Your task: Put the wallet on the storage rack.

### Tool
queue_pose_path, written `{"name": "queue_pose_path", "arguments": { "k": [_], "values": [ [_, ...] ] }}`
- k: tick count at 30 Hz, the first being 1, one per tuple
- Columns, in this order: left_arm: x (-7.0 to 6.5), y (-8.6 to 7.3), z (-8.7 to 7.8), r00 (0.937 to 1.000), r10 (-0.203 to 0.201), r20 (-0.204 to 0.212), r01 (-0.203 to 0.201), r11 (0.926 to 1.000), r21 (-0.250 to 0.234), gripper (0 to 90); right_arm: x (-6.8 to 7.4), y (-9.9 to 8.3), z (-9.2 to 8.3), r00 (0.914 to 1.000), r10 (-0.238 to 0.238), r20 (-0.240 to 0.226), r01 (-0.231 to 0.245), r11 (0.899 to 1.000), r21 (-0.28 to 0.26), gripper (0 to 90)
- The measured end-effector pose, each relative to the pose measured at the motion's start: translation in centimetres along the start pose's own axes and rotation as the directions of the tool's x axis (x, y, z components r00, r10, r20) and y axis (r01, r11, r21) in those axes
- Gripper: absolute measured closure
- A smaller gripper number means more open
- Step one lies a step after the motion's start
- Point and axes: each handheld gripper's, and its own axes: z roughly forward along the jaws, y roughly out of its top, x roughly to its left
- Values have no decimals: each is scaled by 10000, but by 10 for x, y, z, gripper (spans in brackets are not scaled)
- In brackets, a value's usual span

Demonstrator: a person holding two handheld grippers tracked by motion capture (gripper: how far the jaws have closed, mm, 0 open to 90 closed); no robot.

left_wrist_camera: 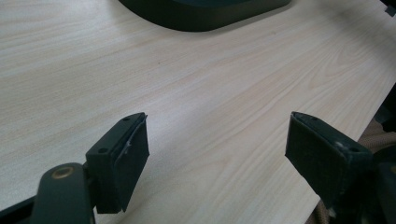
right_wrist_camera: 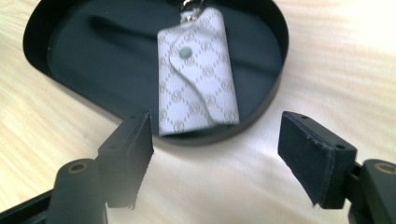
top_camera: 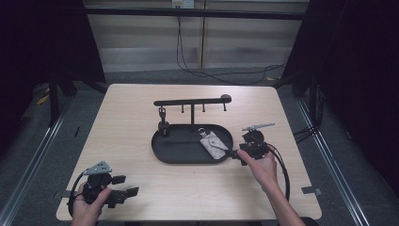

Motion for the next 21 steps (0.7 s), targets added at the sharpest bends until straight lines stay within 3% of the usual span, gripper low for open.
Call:
{"name": "queue_pose_path", "arguments": {
  "k": [9,12,21],
  "values": [
    [-4,-1,2,10000,55,-82,-56,10000,-70,213,-4,-28,-19,9999,-72,-82,67,9981,-620,263],
    [-4,-1,2,10000,-46,40,46,9999,-100,213,-5,-46,-26,9999,-102,20,103,9962,-865,262],
    [-2,-1,1,9999,-155,20,155,9998,-128,213,-3,-65,-32,9990,-449,-45,441,9934,-1059,244]
  ]
}}
